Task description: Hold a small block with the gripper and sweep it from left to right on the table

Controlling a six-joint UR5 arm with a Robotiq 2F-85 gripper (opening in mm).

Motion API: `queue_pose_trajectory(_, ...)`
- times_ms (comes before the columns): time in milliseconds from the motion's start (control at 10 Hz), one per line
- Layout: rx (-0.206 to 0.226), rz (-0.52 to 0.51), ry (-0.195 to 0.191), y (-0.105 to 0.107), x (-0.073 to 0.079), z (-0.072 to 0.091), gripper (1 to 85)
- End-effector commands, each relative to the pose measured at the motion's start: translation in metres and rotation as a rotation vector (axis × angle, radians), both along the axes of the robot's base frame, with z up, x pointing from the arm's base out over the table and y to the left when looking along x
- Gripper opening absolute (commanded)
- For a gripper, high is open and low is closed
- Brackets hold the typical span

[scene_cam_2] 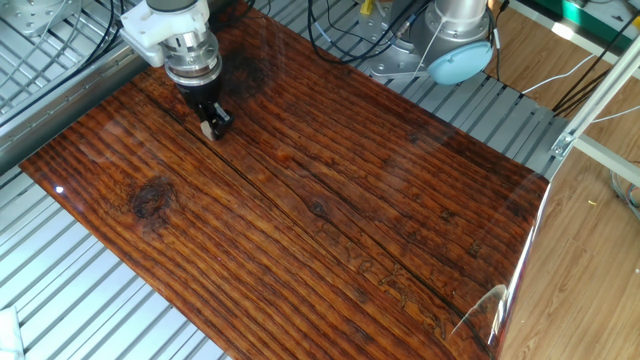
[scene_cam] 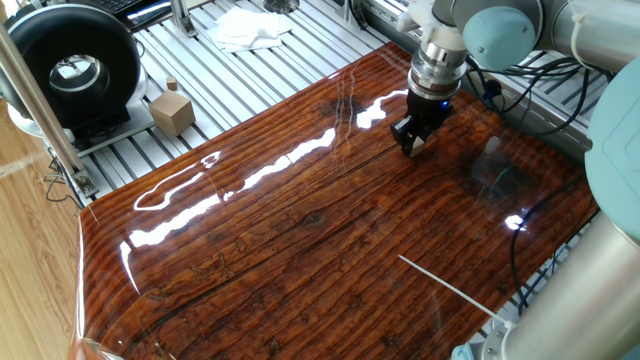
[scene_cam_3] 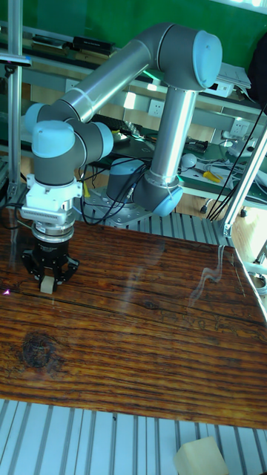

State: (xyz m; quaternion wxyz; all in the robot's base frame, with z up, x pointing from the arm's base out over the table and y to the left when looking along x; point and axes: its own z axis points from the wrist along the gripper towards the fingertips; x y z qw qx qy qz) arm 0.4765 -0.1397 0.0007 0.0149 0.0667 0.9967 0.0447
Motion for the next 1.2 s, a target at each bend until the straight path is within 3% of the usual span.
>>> queue_pose_trajectory(0,0.017,-0.018,-0.008,0.0045,0.0028,0.0017,1.0)
queue_pose_trajectory(1100,0.03,-0.024,-0.007,0.0094,0.0025,0.0022,1.0)
